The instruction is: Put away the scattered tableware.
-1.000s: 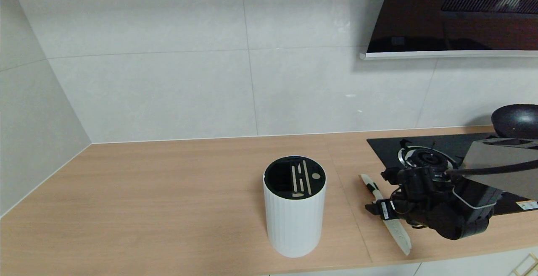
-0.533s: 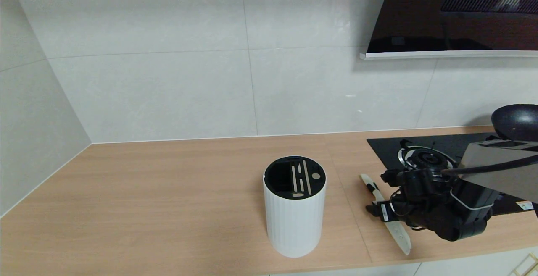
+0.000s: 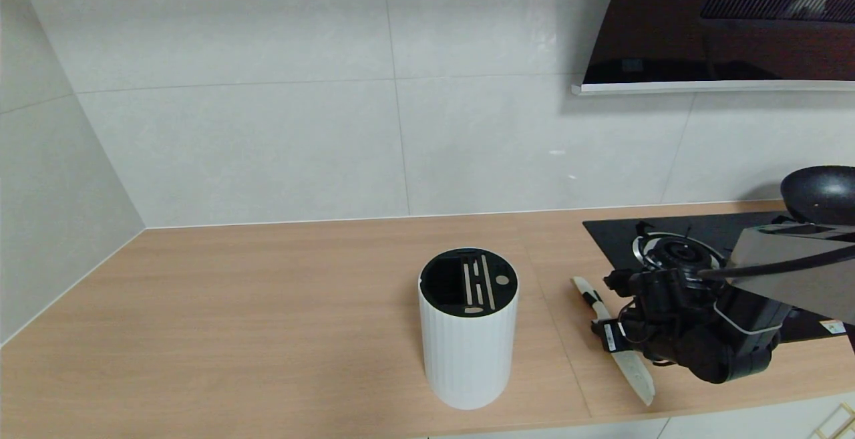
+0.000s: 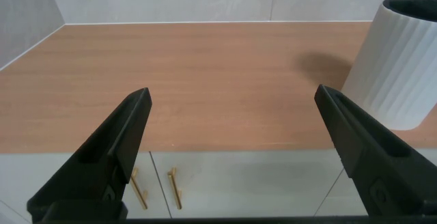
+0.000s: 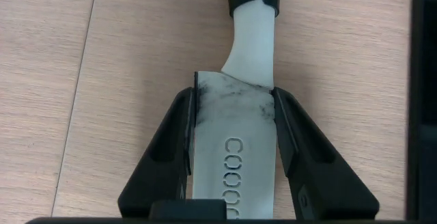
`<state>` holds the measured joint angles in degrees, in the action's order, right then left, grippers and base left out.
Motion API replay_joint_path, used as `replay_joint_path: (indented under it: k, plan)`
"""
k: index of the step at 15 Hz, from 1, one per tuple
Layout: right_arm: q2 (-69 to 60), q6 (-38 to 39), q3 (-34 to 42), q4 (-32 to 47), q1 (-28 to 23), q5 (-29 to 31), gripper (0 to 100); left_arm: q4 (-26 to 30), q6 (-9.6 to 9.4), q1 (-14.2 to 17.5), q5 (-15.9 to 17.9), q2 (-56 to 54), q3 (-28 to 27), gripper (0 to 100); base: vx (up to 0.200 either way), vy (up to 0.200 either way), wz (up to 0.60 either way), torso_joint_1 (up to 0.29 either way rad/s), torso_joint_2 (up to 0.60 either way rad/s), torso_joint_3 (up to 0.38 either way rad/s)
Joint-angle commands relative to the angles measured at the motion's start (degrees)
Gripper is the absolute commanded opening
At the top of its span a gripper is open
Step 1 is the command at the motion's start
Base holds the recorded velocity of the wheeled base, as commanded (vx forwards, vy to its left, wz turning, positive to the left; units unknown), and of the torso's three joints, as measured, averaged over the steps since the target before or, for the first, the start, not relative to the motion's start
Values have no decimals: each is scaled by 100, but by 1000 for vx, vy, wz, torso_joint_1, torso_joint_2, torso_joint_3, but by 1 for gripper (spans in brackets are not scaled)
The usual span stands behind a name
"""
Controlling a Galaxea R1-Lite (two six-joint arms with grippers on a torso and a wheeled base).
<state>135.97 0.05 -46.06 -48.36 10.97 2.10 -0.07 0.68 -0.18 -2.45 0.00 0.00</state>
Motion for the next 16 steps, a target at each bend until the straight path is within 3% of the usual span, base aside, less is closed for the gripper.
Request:
replay_joint_path:
  k: [1,6,8,10,11,13,16]
  plan:
    - [-27,4,0,11,1,1,0,-1,2,1,-1,0,0,100,0,0,0,0,0,0]
    - [-1802,92,273,99,63,1,0,-1,2,1,-1,0,0,100,0,0,0,0,0,0]
    - [-2391,92,-193,617,168,1,0,-1,2,1,-1,0,0,100,0,0,0,0,0,0]
    - [-2980,136,-677,1303,555,-16,0,-1,2,1,-1,0,0,100,0,0,0,0,0,0]
    - [-3253,197,-861,1487,784,-16,0,-10,-86,1,8,0,0,100,0,0,0,0,0,0]
    - [-3604,197,-932,1514,1311,-8,0,-10,-174,1,25,0,0,100,0,0,0,0,0,0]
    - [-3947,188,-923,1514,1856,-8,0,-10,-103,1,17,0,0,100,0,0,0,0,0,0]
